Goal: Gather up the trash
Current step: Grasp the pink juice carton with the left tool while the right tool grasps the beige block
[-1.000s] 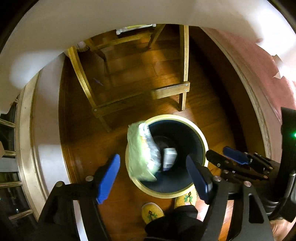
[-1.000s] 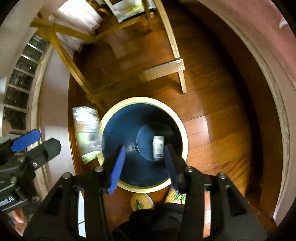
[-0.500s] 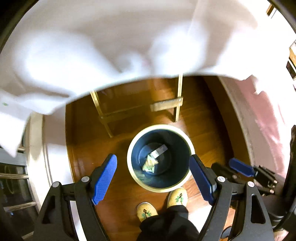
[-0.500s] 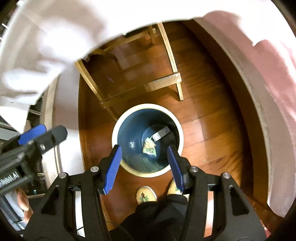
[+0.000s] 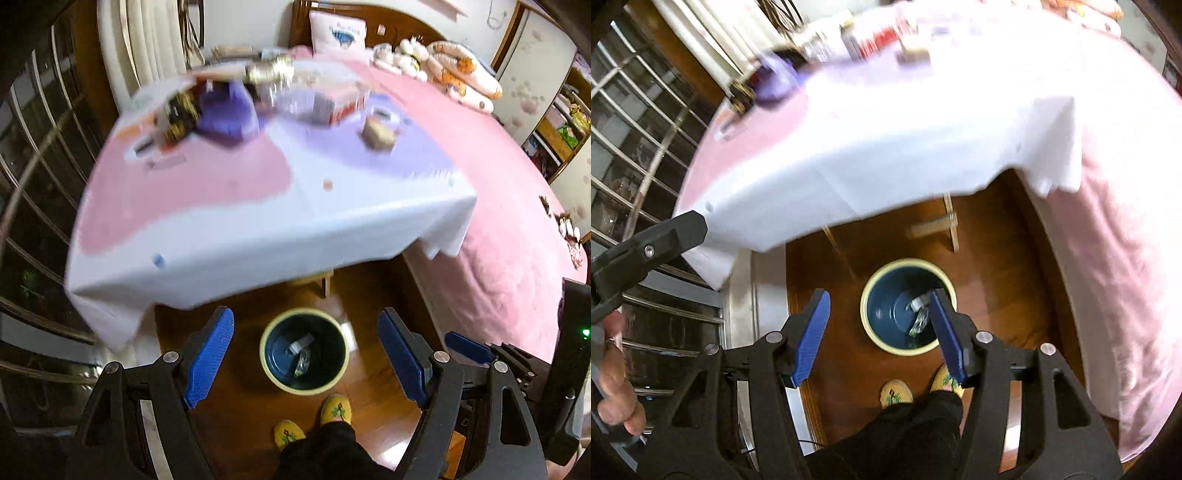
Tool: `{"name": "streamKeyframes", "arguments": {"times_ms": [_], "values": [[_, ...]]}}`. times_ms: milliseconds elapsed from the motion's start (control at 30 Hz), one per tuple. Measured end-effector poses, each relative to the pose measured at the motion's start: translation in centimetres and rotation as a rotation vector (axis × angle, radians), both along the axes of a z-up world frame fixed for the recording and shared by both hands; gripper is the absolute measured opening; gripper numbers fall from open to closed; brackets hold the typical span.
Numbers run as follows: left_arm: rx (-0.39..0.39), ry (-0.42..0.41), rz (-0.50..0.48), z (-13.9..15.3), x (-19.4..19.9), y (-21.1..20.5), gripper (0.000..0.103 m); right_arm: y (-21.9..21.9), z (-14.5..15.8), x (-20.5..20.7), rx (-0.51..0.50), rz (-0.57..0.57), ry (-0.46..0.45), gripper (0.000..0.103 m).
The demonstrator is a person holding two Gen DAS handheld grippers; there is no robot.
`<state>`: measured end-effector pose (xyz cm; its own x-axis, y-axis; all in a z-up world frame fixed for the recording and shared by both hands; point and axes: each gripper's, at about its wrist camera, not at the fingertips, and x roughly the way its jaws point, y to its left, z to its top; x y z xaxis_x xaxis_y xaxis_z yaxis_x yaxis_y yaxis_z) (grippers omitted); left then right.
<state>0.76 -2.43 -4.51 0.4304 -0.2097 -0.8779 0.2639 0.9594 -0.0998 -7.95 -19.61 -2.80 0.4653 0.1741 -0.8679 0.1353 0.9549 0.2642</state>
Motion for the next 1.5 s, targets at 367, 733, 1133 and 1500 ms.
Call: {"name": "streamKeyframes", "arguments": {"times_ms": [367, 733, 1133, 1500], "values": [[0.002, -0.113, -0.033, 8.9, 1.3, 0.3, 0.080, -1.6, 8.8, 2.4, -0.071, -0.052, -0.137, 0.055], [0.049, -0.210, -0.077, 10.7, 8.0, -3.3, 0.078, -5.2, 7.9, 12.5, -0.118, -0.068, -0.147, 0.055], [0.114, -0.088, -0.016, 5.1, 24.7, -11.7, 0.078, -10.3, -2.3, 30.0, -0.036, 0.015, 0.005, 0.055], [0.165, 0.020, -0.014, -0.4, 35.7, -17.2, 0.078, -11.8, -5.1, 35.8, -0.167, 0.220, -0.045, 0.045]]}}
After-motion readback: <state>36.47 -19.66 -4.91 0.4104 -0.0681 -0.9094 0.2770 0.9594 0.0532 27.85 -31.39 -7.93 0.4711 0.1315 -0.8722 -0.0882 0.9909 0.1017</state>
